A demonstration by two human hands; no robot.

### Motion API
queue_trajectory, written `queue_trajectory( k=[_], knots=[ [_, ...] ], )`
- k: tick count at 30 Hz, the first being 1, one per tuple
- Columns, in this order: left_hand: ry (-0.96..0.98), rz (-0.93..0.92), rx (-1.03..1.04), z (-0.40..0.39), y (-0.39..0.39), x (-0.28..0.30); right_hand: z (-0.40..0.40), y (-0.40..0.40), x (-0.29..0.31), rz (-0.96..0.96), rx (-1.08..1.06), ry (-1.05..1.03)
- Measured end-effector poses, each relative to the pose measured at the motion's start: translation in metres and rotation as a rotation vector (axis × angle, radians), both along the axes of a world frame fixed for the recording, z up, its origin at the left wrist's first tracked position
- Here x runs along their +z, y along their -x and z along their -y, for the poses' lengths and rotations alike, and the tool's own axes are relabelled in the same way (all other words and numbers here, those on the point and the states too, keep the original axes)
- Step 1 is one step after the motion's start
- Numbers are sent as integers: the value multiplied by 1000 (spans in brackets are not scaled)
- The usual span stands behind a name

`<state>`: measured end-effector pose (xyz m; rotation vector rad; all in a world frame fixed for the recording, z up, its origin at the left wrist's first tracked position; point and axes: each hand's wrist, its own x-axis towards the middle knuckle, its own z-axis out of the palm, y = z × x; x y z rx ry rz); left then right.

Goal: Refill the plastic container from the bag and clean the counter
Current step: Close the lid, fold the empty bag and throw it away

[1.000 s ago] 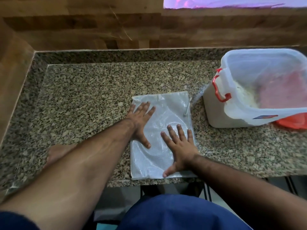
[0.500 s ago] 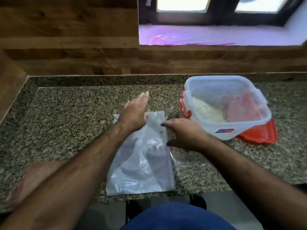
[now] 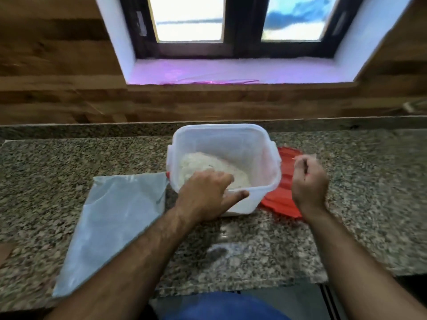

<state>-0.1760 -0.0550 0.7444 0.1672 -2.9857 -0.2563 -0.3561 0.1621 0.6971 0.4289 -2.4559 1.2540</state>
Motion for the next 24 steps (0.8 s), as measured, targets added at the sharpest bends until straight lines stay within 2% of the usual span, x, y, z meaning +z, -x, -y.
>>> queue_trajectory(
  k=[1, 3, 6, 7, 9, 13, 20, 22, 24],
  knots=[
    [76, 62, 18, -5, 1, -6, -12, 4, -25, 83, 30, -47],
    [104, 107, 55, -5, 2, -11, -34, 3, -73, 225, 153, -309],
    [89, 133, 34, -4, 3, -5, -59, -5, -119, 199, 310, -814],
    [88, 139, 29, -5, 3, -3, -63, -5, -125, 174, 345, -895],
    [82, 145, 34, -7, 2, -1, -66, -4, -125, 155, 354, -912],
    [74, 155, 64, -8, 3, 2, -56, 4, -102, 34, 216, -524],
    [15, 163, 137, -11, 4, 6, -5, 32, 4, -38, -2, 126],
    [-19, 150, 166, -12, 5, 7, 5, 32, 35, -108, 16, 245],
    [-95, 58, 193, -12, 3, 2, 16, 28, 62, -248, 125, 277]
  ],
)
